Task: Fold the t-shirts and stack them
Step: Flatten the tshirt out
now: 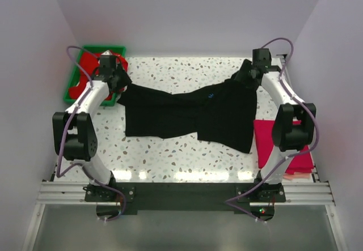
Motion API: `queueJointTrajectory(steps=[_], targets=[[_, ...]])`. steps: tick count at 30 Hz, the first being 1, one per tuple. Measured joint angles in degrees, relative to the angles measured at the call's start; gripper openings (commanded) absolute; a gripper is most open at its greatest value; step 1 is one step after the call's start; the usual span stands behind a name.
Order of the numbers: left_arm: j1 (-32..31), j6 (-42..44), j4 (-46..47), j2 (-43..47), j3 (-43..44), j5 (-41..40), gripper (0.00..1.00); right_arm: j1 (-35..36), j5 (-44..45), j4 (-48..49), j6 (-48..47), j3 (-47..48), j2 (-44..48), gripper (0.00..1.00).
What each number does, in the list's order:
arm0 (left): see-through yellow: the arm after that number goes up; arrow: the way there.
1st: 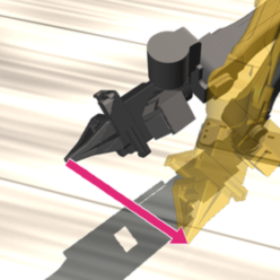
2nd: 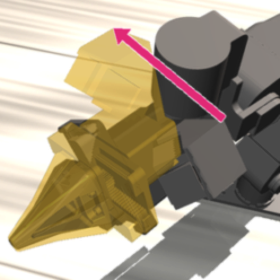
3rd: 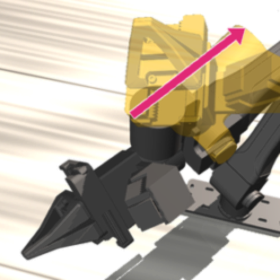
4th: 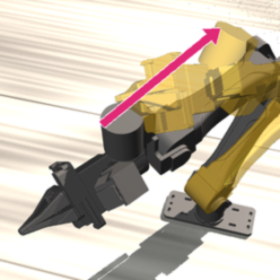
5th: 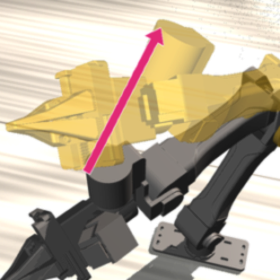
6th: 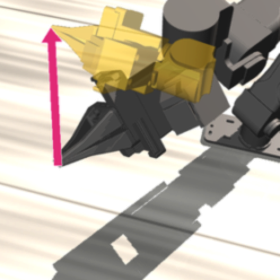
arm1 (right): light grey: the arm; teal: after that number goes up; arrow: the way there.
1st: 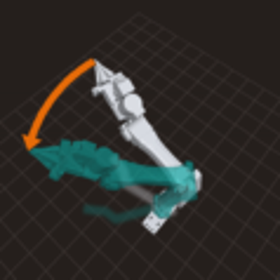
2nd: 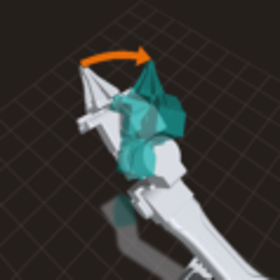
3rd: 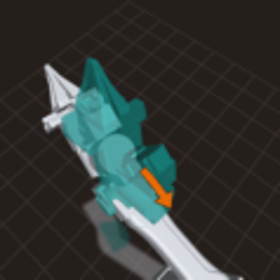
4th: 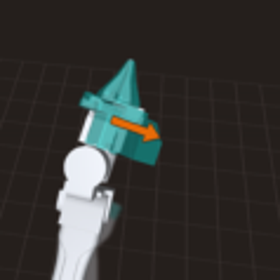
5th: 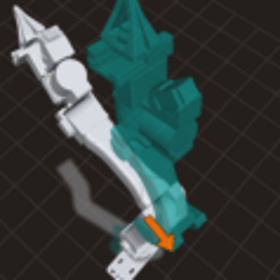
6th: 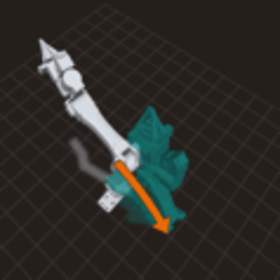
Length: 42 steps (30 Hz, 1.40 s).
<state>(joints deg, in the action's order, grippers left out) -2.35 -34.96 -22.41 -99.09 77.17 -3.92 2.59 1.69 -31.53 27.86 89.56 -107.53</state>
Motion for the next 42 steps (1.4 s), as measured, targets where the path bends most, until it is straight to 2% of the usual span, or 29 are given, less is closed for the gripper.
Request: queueJointTrajectory(steps=[5, 11, 17, 24, 42], targets=[[0.07, -2.05, 2.60, 6.36, -9.46, -1.49, 0.43, 0.02, -1.90, 5.16, 1.60, -12.41, 11.17, 0.61], [0.09, -4.07, 3.30, 5.81, -15.19, -4.35, 0.41, 0.02, -3.93, 8.26, 2.60, -22.36, 19.37, 0.60], [0.09, -4.92, 3.89, 0.96, -13.75, -8.57, 0.42, 0.02, -6.05, 10.43, 2.75, -26.60, 21.18, 0.58], [0.09, -4.87, 3.52, -6.86, -6.27, -12.57, 0.42, 0.02, -7.23, 11.21, 2.78, -29.29, 21.55, 0.58], [0.02, -5.20, 3.02, -12.26, -3.98, -14.58, 0.49, 0.02, -7.26, 11.74, 2.75, -29.81, 22.64, 0.58]])
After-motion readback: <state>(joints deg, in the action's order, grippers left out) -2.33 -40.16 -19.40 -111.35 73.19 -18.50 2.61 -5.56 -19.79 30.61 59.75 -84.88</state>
